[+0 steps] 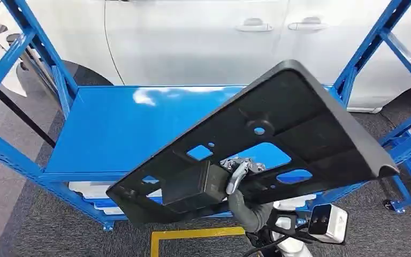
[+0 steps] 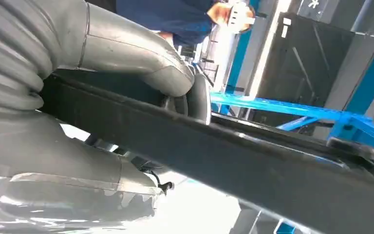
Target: Take the parts from the cabinet and place them on the table.
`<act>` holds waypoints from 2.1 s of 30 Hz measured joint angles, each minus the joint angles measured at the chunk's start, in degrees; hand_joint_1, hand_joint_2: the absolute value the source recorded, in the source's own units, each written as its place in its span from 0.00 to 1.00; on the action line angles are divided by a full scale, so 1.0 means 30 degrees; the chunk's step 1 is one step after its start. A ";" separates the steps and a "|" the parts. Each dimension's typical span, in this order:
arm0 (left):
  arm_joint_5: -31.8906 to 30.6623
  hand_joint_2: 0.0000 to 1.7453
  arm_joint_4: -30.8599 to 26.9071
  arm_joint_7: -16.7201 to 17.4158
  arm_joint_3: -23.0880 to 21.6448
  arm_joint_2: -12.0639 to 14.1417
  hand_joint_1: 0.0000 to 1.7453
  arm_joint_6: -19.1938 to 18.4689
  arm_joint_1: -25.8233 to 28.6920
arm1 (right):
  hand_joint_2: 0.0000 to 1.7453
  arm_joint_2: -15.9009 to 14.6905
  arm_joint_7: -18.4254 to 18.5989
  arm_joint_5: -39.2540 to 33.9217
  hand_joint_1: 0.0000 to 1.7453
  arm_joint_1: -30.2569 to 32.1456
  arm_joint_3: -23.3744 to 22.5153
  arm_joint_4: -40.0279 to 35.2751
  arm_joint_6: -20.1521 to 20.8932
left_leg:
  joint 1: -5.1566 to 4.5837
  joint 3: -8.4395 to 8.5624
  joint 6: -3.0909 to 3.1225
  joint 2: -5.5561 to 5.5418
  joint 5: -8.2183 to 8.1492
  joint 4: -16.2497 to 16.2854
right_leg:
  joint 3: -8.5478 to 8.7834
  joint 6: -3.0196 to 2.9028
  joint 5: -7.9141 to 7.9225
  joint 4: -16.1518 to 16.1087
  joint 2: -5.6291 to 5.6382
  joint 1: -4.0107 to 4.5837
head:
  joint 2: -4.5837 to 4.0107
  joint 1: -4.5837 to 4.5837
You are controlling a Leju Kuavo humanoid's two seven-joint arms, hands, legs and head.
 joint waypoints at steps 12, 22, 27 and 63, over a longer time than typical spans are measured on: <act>-0.0008 0.00 0.0000 0.0815 -0.0248 -0.0233 0.00 0.0531 0.0124 | 1.00 -0.0204 -0.0700 -0.0319 1.00 0.1114 -0.0225 -0.0823 0.0414 | 0.0081 -0.1812 -0.0975 -0.0090 -0.3668 0.5224 | 0.0822 -0.1105 0.1916 -0.4081 -0.0088 0.0149 | 0.0000 0.0007; -0.0007 0.00 0.0000 0.1428 -0.0248 -0.0335 0.00 0.0946 0.0080 | 1.00 -0.0633 -0.1361 -0.0918 1.00 0.1256 -0.1100 -0.0867 0.1559 | -0.0142 0.3073 -0.0314 -0.0137 -0.2274 -0.0467 | -0.0750 -0.0210 0.3538 -0.3745 -0.0124 0.0160 | 0.0000 0.0007; 0.0007 0.00 0.0000 0.1465 -0.0219 -0.0480 0.00 0.1005 0.0096 | 1.00 -0.0955 -0.1421 -0.0911 1.00 0.1601 -0.1436 -0.0845 0.2019 | -0.0114 0.1861 0.0224 0.0065 -0.1111 -0.0523 | -0.2133 0.0101 -0.0869 0.0861 -0.0017 0.0033 | 0.0000 0.0007; 0.0007 0.00 0.0007 0.1734 -0.0197 -0.0809 0.00 0.0779 0.0086 | 1.00 0.0058 -0.1428 0.1698 1.00 0.4708 -0.3344 -0.1880 0.4000 | 0.0080 0.0696 -0.0325 0.0087 -0.0357 -0.0311 | 0.1578 0.0148 0.1308 -0.2568 -0.0010 -0.0125 | 0.0000 0.0007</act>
